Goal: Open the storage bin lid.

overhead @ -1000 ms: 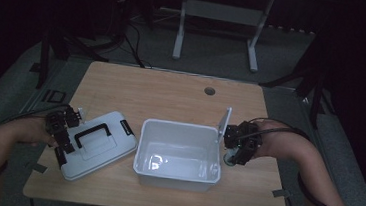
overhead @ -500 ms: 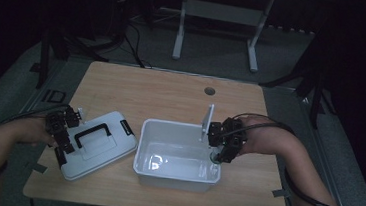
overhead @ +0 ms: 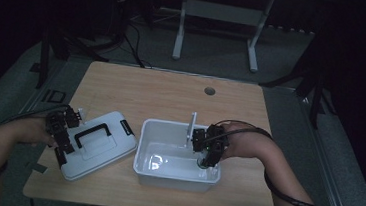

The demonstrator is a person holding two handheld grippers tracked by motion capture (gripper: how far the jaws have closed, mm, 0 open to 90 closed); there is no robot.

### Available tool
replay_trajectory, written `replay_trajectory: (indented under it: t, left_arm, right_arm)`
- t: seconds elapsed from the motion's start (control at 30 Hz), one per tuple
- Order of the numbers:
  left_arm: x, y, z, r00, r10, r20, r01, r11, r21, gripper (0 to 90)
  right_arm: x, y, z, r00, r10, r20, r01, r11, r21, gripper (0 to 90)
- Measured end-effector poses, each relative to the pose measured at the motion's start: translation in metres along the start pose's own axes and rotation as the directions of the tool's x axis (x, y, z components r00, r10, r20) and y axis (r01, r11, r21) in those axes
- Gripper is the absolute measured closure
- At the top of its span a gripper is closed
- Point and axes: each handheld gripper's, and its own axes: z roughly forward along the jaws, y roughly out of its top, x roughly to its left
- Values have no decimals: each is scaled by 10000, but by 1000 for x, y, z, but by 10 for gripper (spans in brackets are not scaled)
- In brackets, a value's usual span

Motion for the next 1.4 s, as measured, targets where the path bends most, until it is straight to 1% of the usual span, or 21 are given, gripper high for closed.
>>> replay_trajectory:
  t: [0.1,0.13,0.17,0.3,0.33,0.37,0.4,0.47,0.53,0.6,0.7,0.73,0.8,0.87,0.93,1.0,1.07,1.17,1.2,1.33,1.4]
  left_arm:
    - [-1,0,0,10000,42,-14,-42,10000,-2,311]
    - [-1,0,0,10000,33,-23,-33,10000,3,311]
    - [-1,1,0,10000,48,-39,-48,10000,22,311]
    - [-1,2,1,10000,59,-42,-59,10000,54,311]
    - [-1,2,1,10000,54,-10,-54,10000,52,311]
    - [-1,2,1,10000,63,46,-64,10000,47,311]
    - [-1,2,2,9999,70,111,-70,10000,59,311]
    - [-3,3,3,9999,154,-3,-154,9998,102,311]
    - [-3,3,2,9999,154,40,-154,9999,32,311]
    - [-3,3,2,9999,146,23,-146,9999,13,311]
    - [-3,3,1,9999,151,-7,-151,9999,36,311]
    - [-3,4,0,9998,194,-4,-194,9998,6,311]
    - [-3,4,0,9998,196,33,-196,9998,-17,311]
    - [-4,4,1,9997,215,71,-215,9998,-30,311]
    - [-4,5,1,9998,206,58,-206,9998,-10,311]
    - [-4,5,1,9997,244,32,-244,9997,-9,311]
    - [-4,6,2,9996,266,27,-266,9996,10,311]
    - [-4,6,2,9996,269,-9,-269,9996,14,311]
    - [-4,6,1,9996,265,-13,-265,9996,-8,311]
    - [-5,5,1,9996,291,-24,-291,9996,7,311]
    - [-5,4,0,9997,256,-42,-256,9997,-13,311]
  right_arm:
    - [-1,1,11,9999,42,-124,-41,10000,69,500]
    - [-1,2,19,9998,47,-174,-46,10000,66,501]
    - [-1,2,19,9998,47,-174,-46,10000,66,501]
    - [-1,6,37,9993,119,-349,-119,9999,11,501]
    - [-1,8,47,9993,65,-376,-61,9999,108,500]
    - [-1,8,47,9993,65,-376,-61,9999,108,500]
    - [-3,10,55,9991,75,-420,-64,9997,253,500]
    - [-4,11,59,9991,82,-426,-70,9996,285,501]
    - [-6,11,65,9984,119,-545,-102,9995,312,500]
    - [-7,13,70,9983,196,-553,-173,9990,410,501]
    - [-10,15,77,9987,128,-484,-106,9989,464,500]
    - [-10,17,81,9984,154,-544,-127,9987,484,501]
    - [-11,18,83,9986,167,-509,-139,9984,544,501]
    - [-12,20,88,9991,223,-348,-195,9968,774,501]
    - [-13,20,90,9993,160,-328,-134,9969,776,500]
    - [-13,22,93,9990,276,-366,-247,9968,759,500]
    - [-12,24,98,9991,163,-400,-126,9958,911,500]
    - [-12,24,101,9992,154,-372,-117,9950,992,500]
    - [-12,24,104,9990,209,-393,-162,9933,1147,500]
    - [-12,21,103,9983,340,-472,-289,9940,1054,500]
    - [-12,21,104,9982,305,-520,-241,9926,1190,498]
